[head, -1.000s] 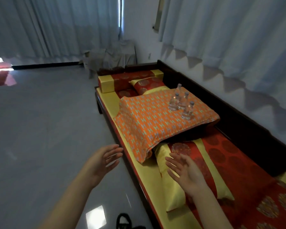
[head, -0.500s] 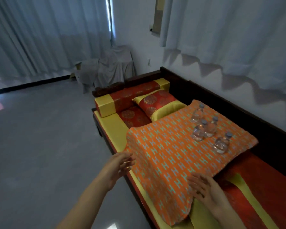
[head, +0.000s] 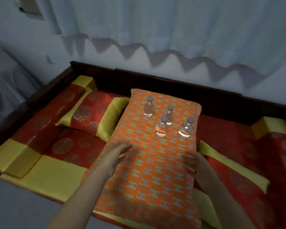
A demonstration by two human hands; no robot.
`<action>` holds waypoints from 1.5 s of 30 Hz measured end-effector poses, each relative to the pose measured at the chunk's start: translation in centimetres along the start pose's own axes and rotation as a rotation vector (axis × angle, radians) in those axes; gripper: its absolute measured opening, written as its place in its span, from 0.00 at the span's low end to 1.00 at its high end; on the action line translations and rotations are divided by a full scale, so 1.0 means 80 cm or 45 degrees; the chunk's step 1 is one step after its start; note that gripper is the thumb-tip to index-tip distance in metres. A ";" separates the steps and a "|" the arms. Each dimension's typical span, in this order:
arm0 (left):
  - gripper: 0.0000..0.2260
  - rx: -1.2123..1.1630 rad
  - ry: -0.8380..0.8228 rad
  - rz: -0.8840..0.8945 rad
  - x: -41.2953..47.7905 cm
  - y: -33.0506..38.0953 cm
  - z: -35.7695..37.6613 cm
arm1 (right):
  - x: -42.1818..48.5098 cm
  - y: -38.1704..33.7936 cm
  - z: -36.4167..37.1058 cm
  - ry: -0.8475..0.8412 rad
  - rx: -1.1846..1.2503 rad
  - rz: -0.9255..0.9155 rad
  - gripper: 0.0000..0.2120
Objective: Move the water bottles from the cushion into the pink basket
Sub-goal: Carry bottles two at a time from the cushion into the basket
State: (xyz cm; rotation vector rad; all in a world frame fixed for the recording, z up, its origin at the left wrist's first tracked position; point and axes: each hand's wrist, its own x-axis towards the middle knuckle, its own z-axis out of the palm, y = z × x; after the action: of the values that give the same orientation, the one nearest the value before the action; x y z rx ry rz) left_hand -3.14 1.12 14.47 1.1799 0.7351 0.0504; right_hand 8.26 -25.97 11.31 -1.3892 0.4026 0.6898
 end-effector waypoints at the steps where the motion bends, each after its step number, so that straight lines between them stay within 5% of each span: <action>1: 0.05 0.038 -0.042 0.023 0.025 0.007 0.013 | 0.012 -0.008 0.002 0.042 0.004 -0.035 0.08; 9: 0.15 0.131 -0.213 0.146 0.203 0.001 0.117 | 0.143 -0.050 -0.016 0.297 0.023 -0.168 0.14; 18: 0.46 0.638 -0.424 0.264 0.317 -0.065 0.148 | 0.262 -0.056 -0.018 0.439 -0.209 -0.346 0.36; 23: 0.42 0.747 -0.583 0.305 0.352 -0.074 0.165 | 0.304 -0.049 -0.026 0.390 -0.347 -0.428 0.31; 33: 0.33 0.887 -0.489 0.372 0.359 -0.069 0.159 | 0.296 -0.044 -0.034 0.454 -0.357 -0.451 0.25; 45: 0.31 0.782 -0.601 0.408 0.249 -0.035 0.108 | 0.127 -0.034 -0.035 0.434 -0.244 -0.678 0.21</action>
State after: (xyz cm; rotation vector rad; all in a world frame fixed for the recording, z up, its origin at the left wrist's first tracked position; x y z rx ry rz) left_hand 15.99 0.95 3.81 1.8063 0.1290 -0.1959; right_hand 17.98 -26.69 6.48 -1.7112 0.2166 0.0527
